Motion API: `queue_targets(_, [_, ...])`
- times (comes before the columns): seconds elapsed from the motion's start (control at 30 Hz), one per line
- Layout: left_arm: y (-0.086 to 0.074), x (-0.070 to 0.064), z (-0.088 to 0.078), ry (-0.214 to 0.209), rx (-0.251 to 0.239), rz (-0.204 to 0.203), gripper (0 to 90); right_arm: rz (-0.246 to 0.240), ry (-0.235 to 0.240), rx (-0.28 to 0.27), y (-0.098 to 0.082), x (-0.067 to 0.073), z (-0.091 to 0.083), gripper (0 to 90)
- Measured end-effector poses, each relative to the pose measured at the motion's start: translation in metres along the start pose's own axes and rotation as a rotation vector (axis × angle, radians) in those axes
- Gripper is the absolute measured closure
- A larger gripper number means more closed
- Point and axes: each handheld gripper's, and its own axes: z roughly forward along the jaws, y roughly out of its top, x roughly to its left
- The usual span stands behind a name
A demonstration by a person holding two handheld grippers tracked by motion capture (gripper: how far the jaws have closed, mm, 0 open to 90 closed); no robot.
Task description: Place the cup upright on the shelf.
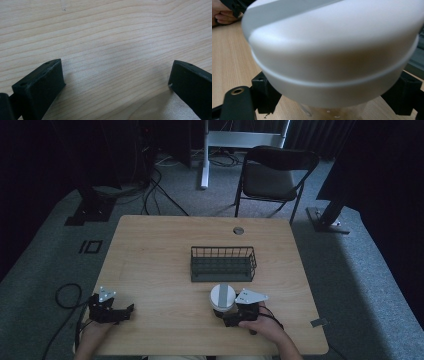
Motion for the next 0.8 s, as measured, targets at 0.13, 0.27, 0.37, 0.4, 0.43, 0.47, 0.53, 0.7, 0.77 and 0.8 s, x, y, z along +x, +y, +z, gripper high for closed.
queue_targets(0.13, [0.0, 0.0, 0.0, 0.0, 0.0, 0.0, 0.2, -0.016, -0.019, -0.006, 0.0005, 0.0027, 0.0011, 15.8])
queue_targets(0.27, [0.0, 0.0, 0.0, 0.0, 0.0, 0.0, 0.2, -0.024, -0.027, -0.015, 0.0015, 0.0027, 0.0003, 17.4])
queue_targets(0.37, [0.0, 0.0, 0.0, 0.0, 0.0, 0.0, 0.2, -0.02, -0.028, -0.016, 0.0034, 0.0023, -0.0009, 18.0])
queue_targets(0.4, [0.0, 0.0, 0.0, 0.0, 0.0, 0.0, 0.2, -0.023, -0.028, -0.017, 0.0033, 0.0023, -0.0008, 18.0])
queue_targets(0.43, [0.0, 0.0, 0.0, 0.0, 0.0, 0.0, 0.2, -0.022, -0.028, -0.018, 0.0033, 0.0024, -0.0007, 18.0])
queue_targets(0.47, [0.0, 0.0, 0.0, 0.0, 0.0, 0.0, 0.2, -0.022, -0.028, -0.019, 0.0034, 0.0023, -0.0007, 18.0])
queue_targets(0.53, [0.0, 0.0, 0.0, 0.0, -0.001, -0.001, 0.2, -0.016, -0.026, -0.018, 0.0035, 0.0022, -0.0009, 18.0])
queue_targets(0.7, [0.0, 0.0, 0.0, 0.0, 0.0, 0.0, 0.2, -0.014, -0.024, -0.011, 0.005, 0.0021, -0.0018, 18.1])
queue_targets(0.77, [0.0, 0.0, 0.0, 0.0, 0.0, 0.0, 0.2, -0.014, -0.025, -0.014, 0.0065, 0.0021, -0.0026, 18.1])
queue_targets(0.8, [0.0, 0.0, 0.0, 0.0, 0.0, 0.0, 0.2, -0.011, -0.025, -0.013, 0.0076, 0.0021, -0.0034, 18.1])
